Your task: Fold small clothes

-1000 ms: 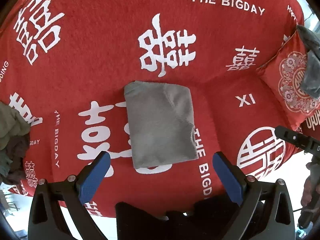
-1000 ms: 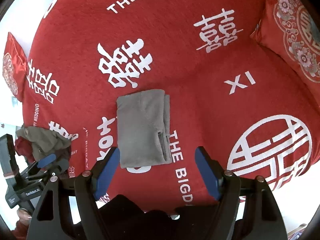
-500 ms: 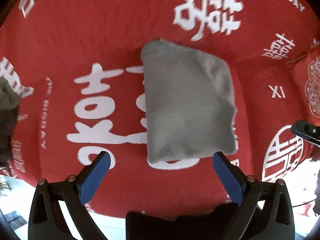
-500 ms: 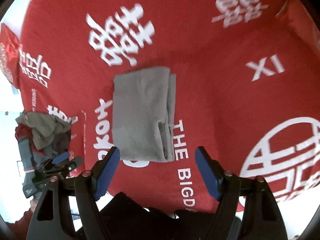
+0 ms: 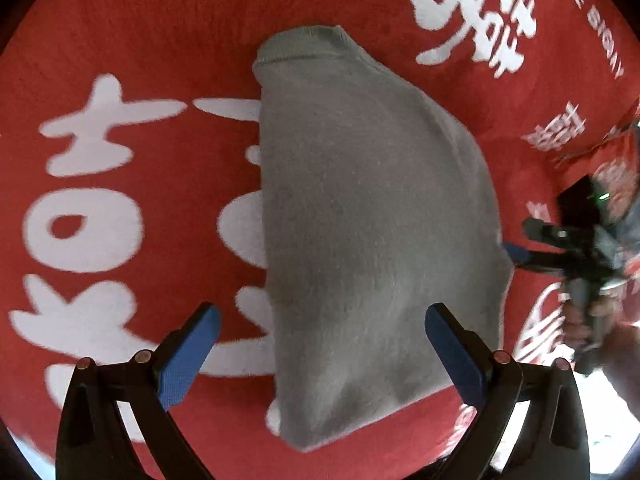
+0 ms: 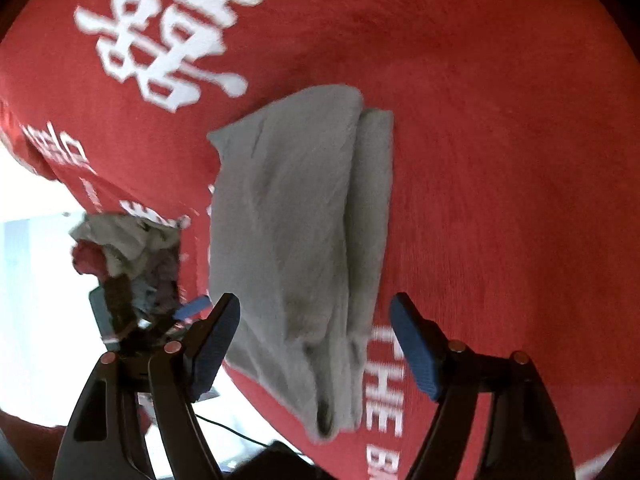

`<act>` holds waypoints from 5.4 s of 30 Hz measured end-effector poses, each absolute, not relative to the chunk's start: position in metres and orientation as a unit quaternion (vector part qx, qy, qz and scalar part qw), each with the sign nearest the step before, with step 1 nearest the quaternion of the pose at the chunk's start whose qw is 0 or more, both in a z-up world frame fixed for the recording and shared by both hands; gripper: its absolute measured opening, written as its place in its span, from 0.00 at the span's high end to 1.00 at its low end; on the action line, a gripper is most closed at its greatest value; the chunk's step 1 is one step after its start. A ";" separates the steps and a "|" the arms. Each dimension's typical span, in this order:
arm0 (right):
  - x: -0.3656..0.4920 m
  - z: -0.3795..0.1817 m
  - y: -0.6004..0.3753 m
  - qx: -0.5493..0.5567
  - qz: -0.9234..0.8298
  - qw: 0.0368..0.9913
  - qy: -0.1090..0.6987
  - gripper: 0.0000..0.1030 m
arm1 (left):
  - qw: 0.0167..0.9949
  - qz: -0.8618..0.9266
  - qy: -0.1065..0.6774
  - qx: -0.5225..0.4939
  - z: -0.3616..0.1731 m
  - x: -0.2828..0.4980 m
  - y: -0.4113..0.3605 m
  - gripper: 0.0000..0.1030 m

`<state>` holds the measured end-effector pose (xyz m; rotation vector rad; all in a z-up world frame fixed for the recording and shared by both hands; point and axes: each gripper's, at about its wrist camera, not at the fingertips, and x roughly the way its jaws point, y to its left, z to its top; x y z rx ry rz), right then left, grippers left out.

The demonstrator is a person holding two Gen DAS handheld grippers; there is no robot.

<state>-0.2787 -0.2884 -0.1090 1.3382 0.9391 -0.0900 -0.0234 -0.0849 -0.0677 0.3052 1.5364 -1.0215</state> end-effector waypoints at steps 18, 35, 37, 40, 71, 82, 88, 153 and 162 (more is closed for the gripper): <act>-0.226 -0.154 -0.310 0.628 0.091 0.677 0.372 0.21 | 0.558 -0.483 0.660 0.142 -0.100 -0.037 -0.134 0.01; -0.224 -0.110 -0.278 0.658 0.036 0.674 0.335 0.68 | 0.577 -0.508 0.630 0.109 -0.045 -0.031 -0.099 0.51; -0.225 -0.097 -0.267 0.661 0.035 0.675 0.326 0.68 | 0.579 -0.515 0.624 0.102 -0.030 -0.033 -0.086 0.51; -0.226 -0.070 -0.246 0.658 0.037 0.680 0.321 0.68 | 0.582 -0.524 0.614 0.097 -0.005 -0.030 -0.059 0.51; -0.216 -0.050 -0.064 0.528 -0.067 0.698 0.480 0.45 | 0.710 -0.354 0.579 0.187 -0.010 -0.018 0.101 0.00; -0.223 -0.087 -0.021 0.428 -0.136 0.698 0.557 0.93 | 0.695 -0.331 0.598 0.223 -0.016 -0.036 0.113 0.00; -0.239 -0.083 -0.019 0.433 -0.151 0.696 0.552 0.93 | 0.696 -0.305 0.606 0.236 -0.014 -0.040 0.120 0.00; -0.201 0.128 0.042 0.292 -0.320 0.687 0.583 0.00 | 0.719 -0.277 0.576 0.273 0.131 -0.045 0.139 0.00; -0.201 0.129 0.041 0.289 -0.321 0.687 0.584 0.00 | 0.719 -0.278 0.576 0.273 0.132 -0.046 0.138 0.00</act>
